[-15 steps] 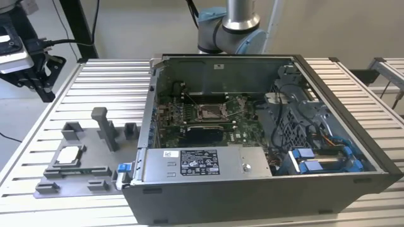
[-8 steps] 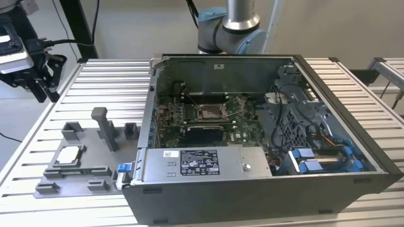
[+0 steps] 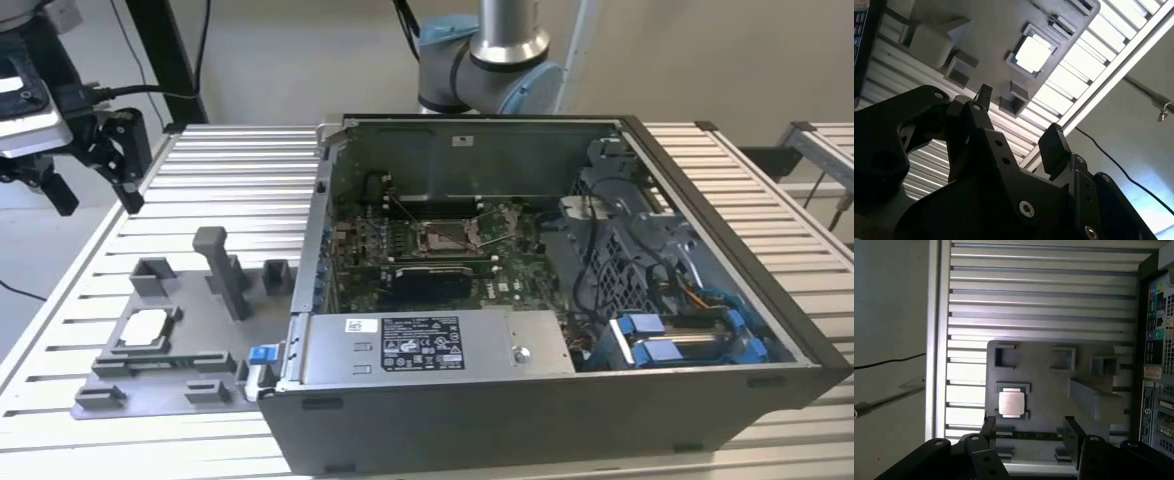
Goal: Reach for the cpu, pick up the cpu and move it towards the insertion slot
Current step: 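Pick up the cpu and move it towards the insertion slot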
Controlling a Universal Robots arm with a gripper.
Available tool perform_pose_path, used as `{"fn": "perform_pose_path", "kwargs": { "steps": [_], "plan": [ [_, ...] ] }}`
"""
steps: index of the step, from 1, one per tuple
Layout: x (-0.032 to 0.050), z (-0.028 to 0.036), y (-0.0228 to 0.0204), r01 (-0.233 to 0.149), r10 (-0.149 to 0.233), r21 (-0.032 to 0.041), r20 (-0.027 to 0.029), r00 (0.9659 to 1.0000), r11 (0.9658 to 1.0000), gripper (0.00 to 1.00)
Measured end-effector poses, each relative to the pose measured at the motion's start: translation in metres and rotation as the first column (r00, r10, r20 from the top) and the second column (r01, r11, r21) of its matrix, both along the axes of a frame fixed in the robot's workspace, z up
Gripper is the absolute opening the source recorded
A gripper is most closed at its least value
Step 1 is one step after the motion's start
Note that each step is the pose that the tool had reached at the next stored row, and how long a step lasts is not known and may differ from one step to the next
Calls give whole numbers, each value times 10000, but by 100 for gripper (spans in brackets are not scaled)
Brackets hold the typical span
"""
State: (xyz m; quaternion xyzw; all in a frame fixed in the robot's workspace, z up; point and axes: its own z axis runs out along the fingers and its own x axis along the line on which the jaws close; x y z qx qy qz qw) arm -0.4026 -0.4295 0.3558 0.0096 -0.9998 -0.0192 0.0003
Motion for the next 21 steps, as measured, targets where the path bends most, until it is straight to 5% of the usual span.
{"fn": "perform_pose_path", "kwargs": {
  "steps": [21],
  "plan": [
    [-26,-163,0,0,0,-1,-3,10000,10000,100]
  ]
}}
